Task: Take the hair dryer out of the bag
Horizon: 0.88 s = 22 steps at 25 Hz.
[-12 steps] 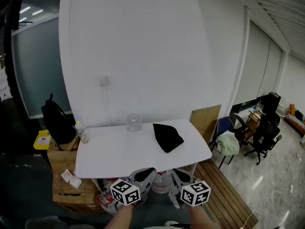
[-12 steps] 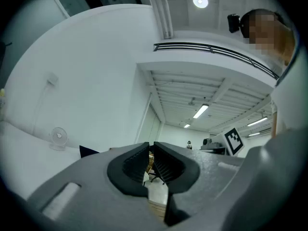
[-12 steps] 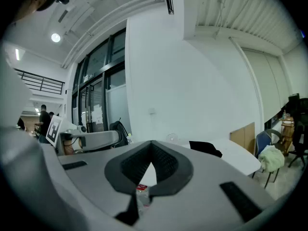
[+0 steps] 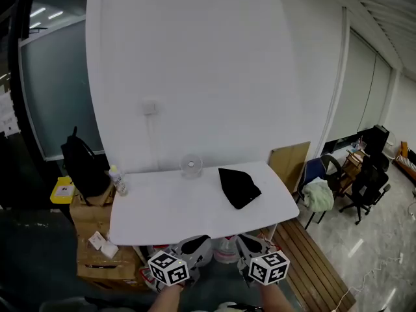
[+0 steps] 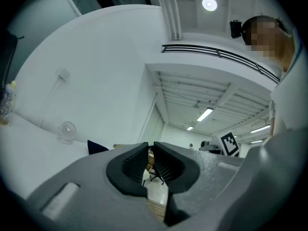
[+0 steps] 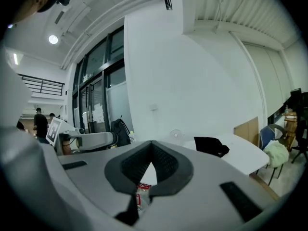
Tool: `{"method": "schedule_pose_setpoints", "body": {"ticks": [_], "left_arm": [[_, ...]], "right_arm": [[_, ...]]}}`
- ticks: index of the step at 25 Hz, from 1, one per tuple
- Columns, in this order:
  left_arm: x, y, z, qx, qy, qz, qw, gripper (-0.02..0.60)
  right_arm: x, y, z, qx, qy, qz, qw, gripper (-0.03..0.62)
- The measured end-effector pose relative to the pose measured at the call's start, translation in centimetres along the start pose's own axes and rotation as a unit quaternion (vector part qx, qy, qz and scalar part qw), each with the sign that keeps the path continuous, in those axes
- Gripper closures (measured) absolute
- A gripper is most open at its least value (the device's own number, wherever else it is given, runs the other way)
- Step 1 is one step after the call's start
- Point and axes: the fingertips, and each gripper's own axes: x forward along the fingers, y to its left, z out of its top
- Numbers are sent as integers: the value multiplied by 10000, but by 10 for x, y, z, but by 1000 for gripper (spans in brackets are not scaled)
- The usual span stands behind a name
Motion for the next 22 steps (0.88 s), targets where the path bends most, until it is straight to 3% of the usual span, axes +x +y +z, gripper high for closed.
{"method": "schedule_pose_setpoints", "body": {"ticks": [7,11,22], "left_arm": [[22,26,-20,-200,156,8,9997,548],[46,50,-38,-321,366,40,9988,548],[170,151,-51,-453,722,189,9962,548]], "right_arm": [[11,-33,-16,103,121,-146,9998,568],[31,-73,-30,270,255,-285,9989,497],[139,-191,-27,168,645,-267,9974,434]]}}
